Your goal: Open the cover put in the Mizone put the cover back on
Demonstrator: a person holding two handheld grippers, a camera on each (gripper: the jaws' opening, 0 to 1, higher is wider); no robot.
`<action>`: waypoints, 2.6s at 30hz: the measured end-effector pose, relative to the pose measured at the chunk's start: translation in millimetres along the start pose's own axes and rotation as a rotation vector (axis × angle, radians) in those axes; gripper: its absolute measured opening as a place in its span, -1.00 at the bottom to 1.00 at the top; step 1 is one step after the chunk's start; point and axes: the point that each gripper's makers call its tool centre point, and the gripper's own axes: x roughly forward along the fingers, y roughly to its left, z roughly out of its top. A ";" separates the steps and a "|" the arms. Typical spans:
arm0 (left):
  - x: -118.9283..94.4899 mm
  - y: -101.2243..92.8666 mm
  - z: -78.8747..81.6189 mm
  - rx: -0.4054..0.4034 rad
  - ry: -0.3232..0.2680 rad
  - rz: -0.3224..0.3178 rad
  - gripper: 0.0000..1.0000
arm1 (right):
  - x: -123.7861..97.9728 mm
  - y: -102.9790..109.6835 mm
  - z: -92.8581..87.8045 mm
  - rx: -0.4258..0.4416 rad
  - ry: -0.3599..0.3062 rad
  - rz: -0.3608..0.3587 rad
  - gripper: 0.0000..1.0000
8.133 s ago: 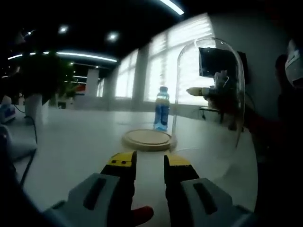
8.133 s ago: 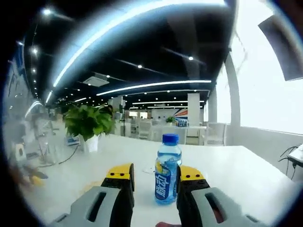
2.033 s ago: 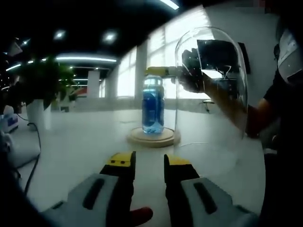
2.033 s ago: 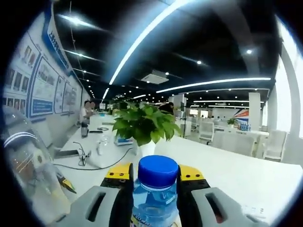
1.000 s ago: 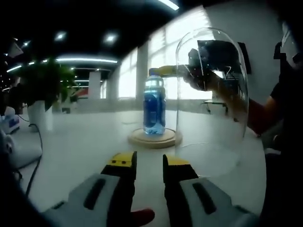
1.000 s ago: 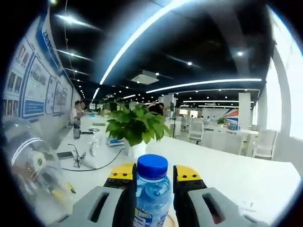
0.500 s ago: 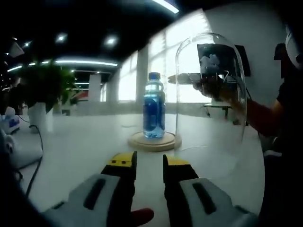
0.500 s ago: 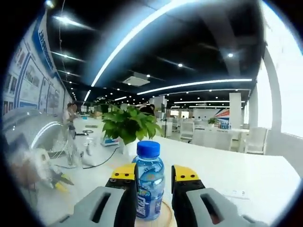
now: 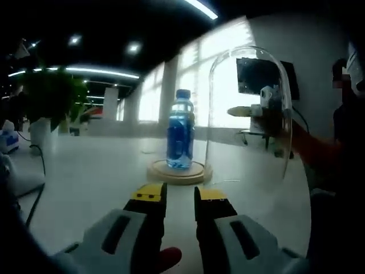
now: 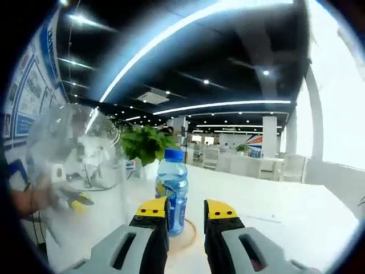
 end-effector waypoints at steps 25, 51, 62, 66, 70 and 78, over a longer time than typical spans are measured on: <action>-1.4 3.0 -3.7 0.005 0.013 -0.002 -0.62 | -67.1 27.9 -91.0 0.147 0.076 -0.035 -0.67; -1.7 8.3 -8.5 0.014 0.023 -0.003 -0.58 | -89.7 15.6 -112.9 0.166 0.027 -0.098 -0.67; -1.9 6.6 -10.2 0.031 0.029 -0.010 -0.58 | -88.1 18.7 -116.0 0.103 0.050 -0.107 -0.67; -1.9 6.1 -10.1 0.037 0.030 -0.008 -0.58 | -88.4 20.3 -115.8 0.093 0.050 -0.100 -0.67; -1.6 5.3 -9.3 0.039 0.028 -0.008 -0.58 | -88.8 22.3 -114.4 0.081 0.044 -0.091 -0.67; -1.5 1.9 -7.8 0.039 0.021 -0.024 -0.58 | -91.5 19.9 -110.9 0.088 0.021 -0.098 -0.67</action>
